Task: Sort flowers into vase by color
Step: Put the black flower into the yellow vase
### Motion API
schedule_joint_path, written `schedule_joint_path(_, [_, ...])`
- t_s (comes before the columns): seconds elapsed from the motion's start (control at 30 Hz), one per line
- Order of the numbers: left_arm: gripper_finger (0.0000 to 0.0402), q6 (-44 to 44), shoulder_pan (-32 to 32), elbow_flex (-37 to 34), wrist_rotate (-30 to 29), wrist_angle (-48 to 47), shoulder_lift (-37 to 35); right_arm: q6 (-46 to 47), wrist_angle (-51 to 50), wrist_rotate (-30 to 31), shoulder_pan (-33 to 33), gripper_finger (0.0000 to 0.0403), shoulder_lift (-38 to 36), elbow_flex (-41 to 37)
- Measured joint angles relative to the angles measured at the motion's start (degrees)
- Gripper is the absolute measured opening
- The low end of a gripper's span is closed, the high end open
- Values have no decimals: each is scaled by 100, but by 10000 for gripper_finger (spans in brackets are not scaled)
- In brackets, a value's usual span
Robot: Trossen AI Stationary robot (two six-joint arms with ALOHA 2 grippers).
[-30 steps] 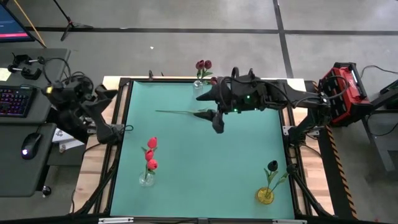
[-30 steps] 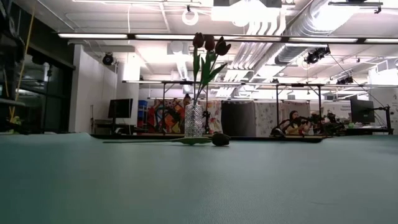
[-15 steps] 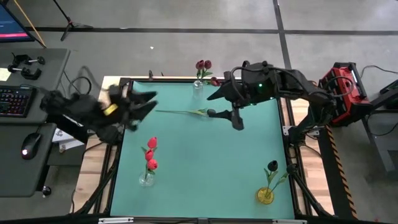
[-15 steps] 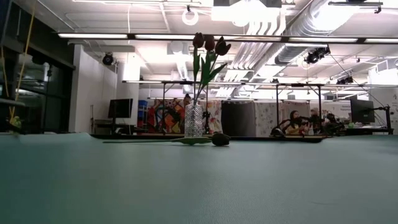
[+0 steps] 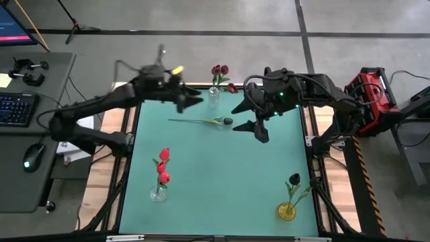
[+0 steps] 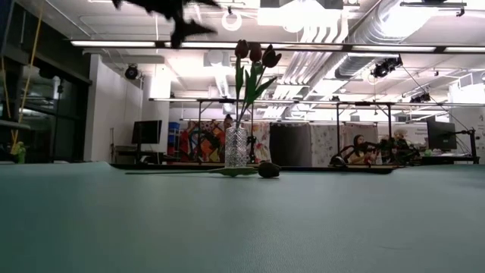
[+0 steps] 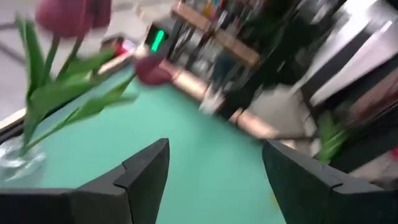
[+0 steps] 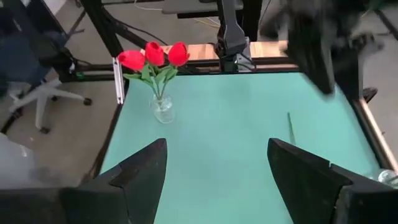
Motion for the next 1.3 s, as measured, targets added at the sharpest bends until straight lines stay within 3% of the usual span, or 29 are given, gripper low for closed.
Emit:
schedule_joint_path(0.37, [242, 2637, 64, 0, -3, -665, 2017, 946, 342, 4, 17, 266, 4, 0])
schedule_joint_path(0.7, [242, 4200, 58, 0, -744, -198, 3316, 1053, 729, 417, 230, 266, 4, 0])
schedule_joint_path(0.9, [242, 4420, 48, -4, -1331, 30, 3846, 1276, 727, 570, 238, 266, 4, 0])
schedule_joint_path(1.03, [239, 4420, 48, -4, -1365, 13, 3969, 1281, 727, 612, 238, 266, 4, 0])
schedule_joint_path(1.3, [187, 4444, 4, -4, -1352, -142, 3968, 1185, 727, 610, 238, 266, 4, -1])
